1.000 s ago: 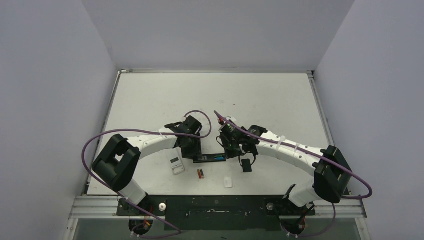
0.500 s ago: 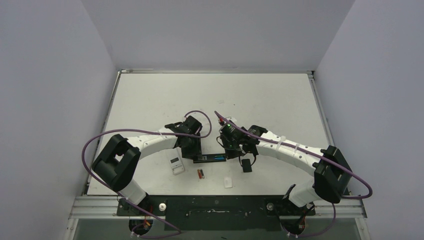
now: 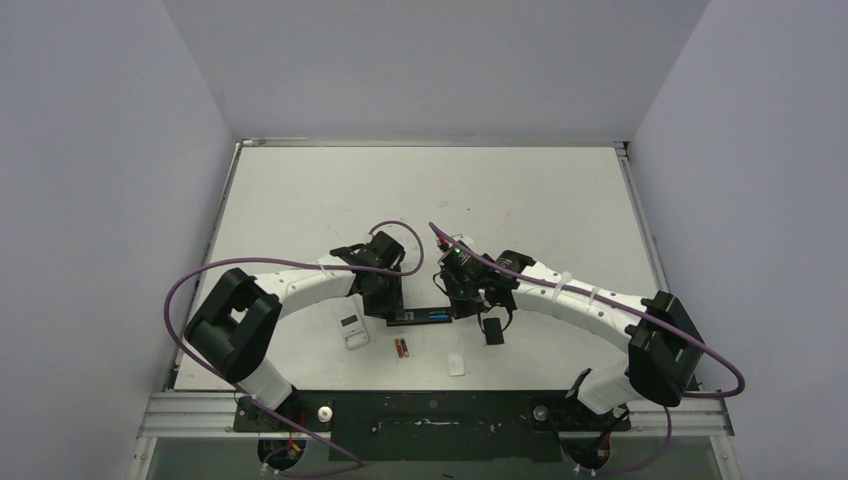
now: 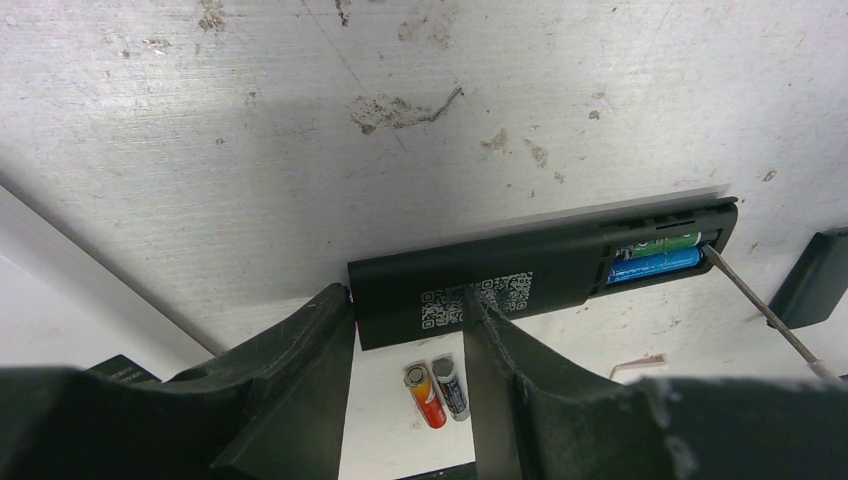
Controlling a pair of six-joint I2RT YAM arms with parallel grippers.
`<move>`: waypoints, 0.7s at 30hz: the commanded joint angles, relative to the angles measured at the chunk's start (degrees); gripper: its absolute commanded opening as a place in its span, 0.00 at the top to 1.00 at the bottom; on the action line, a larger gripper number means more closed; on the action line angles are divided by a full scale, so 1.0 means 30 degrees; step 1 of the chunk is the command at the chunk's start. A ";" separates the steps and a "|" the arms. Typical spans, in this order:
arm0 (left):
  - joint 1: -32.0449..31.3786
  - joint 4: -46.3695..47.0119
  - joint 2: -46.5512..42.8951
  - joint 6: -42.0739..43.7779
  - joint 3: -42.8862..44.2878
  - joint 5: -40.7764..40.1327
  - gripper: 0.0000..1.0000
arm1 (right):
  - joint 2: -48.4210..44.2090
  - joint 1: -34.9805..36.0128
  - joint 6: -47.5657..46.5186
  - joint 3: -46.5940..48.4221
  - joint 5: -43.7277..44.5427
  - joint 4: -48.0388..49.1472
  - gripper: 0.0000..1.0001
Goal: Unload the batteries from the remote control
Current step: Unload the battery from the remote control.
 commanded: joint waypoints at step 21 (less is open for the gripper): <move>-0.0785 0.0631 0.1484 0.0047 -0.0104 -0.0865 0.61 | 0.0415 0.0003 0.0032 -0.0145 0.0143 0.0688 0.95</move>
